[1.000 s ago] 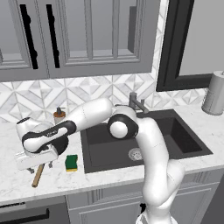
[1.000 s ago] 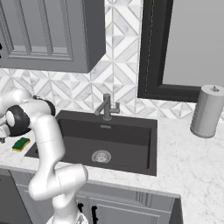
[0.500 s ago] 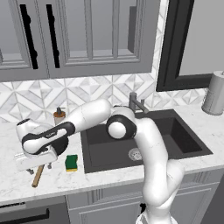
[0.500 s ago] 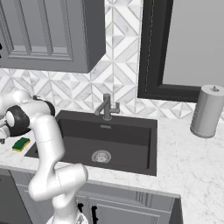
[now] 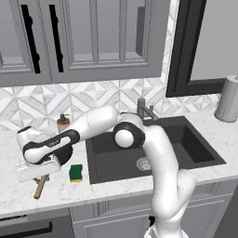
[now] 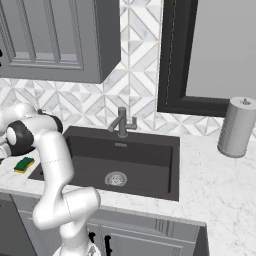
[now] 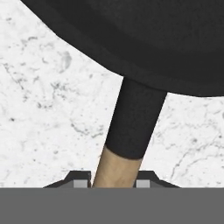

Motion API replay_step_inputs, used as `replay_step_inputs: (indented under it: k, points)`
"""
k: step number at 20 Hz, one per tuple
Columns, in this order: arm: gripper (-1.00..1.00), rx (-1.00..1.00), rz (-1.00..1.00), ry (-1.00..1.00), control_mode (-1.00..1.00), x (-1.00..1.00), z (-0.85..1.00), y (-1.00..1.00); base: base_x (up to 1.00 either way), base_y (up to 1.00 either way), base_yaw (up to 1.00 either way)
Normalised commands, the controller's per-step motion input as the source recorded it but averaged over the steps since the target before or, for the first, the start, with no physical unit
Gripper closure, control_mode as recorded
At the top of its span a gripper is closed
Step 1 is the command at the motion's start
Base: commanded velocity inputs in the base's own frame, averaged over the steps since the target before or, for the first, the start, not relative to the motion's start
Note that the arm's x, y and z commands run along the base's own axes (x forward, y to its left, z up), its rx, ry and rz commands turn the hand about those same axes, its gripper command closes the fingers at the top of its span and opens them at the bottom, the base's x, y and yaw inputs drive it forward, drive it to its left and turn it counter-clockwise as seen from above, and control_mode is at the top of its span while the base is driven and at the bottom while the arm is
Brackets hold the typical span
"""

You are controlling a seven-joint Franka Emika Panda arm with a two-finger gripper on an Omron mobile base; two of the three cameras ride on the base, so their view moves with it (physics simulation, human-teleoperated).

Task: Pick the pan and sponge and place them into the sink. Then turn on the water.

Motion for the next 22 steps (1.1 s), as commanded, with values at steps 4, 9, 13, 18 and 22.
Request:
replay_step_inputs:
  k: [4,9,13,18,22]
  points:
    - [1.00,0.00,0.00,0.00,-1.00,0.00,-0.03,0.00,0.00,0.00,0.00]
    - [1.00,-0.03,0.00,-0.03,-1.00,-0.05,0.00,0.01,0.00,0.00,0.00]
    - [1.00,0.02,-0.08,-0.16,-1.00,-0.13,0.30,-0.06,0.00,0.00,0.00]
    - [1.00,0.06,-0.21,-0.14,-1.00,-0.16,0.59,-0.11,0.00,0.00,0.00]
    - [1.00,0.02,-0.26,0.00,-1.00,-0.09,0.48,-0.44,0.00,0.00,0.00]
